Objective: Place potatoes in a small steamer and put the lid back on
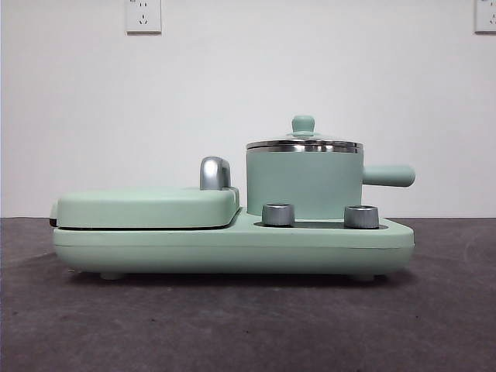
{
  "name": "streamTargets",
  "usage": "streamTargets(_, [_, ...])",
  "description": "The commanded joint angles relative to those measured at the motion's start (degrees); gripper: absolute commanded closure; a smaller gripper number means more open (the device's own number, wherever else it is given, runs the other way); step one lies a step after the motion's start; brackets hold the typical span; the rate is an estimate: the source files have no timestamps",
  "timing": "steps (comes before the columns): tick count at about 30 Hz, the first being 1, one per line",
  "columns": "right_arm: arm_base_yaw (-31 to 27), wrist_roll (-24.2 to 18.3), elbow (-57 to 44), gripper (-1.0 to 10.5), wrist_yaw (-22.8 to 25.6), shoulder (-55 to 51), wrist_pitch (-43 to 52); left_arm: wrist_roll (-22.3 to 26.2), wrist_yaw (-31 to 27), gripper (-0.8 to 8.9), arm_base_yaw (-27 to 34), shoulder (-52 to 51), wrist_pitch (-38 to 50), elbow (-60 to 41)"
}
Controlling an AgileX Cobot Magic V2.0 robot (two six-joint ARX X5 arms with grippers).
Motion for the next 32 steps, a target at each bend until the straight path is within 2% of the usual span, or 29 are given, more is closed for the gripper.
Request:
streamTargets(1, [-4.0,-2.4,-13.0,9.2,1.0,-6.0,18.9,0.3,0.1,8.08,0.1,-0.1,-0.4,-1.1])
streamTargets(3, [-6.7,-3.4,-22.3,9.2,1.0,-11.2,29.7,0.3,0.1,8.09,0.1,-0.1,-0.4,-1.1])
streamTargets(6, [-9.3,-3.4,-32.4,9.2,4.3,-17.7,35.8,0.3,0.1,8.09,0.1,-0.1,-0.4,-1.1])
streamTargets(8, [-10.2,-3.4,-37.8,9.2,9.0,-21.4,35.8,0.3,0.1,8.09,0.1,-0.1,-0.4,-1.1])
streamTargets(10, [-10.3,-3.5,-41.8,9.2,11.7,-23.8,35.5,0.3,0.1,8.09,0.1,-0.1,-0.4,-1.1])
streamTargets(15, [-10.3,-4.2,-47.3,9.2,19.3,-25.6,33.7,0.3,0.1,8.09,0.1,-0.1,-0.4,-1.1])
streamTargets(19, [-9.9,-4.2,-49.6,9.2,19.9,-25.6,32.4,0.3,0.1,8.08,0.1,-0.1,-0.4,-1.1])
streamTargets(25, [-7.8,-7.4,-49.6,9.2,20.3,-27.2,21.7,0.3,0.1,8.08,0.1,-0.1,-0.4,-1.1])
streamTargets(28, [-7.4,-8.9,-49.6,9.2,20.1,-27.3,21.8,0.3,0.1,8.09,0.1,-0.1,-0.4,-1.1])
streamTargets(32, [-7.4,-8.7,-49.6,9.2,19.9,-27.3,21.8,0.3,0.1,8.09,0.1,-0.1,-0.4,-1.1])
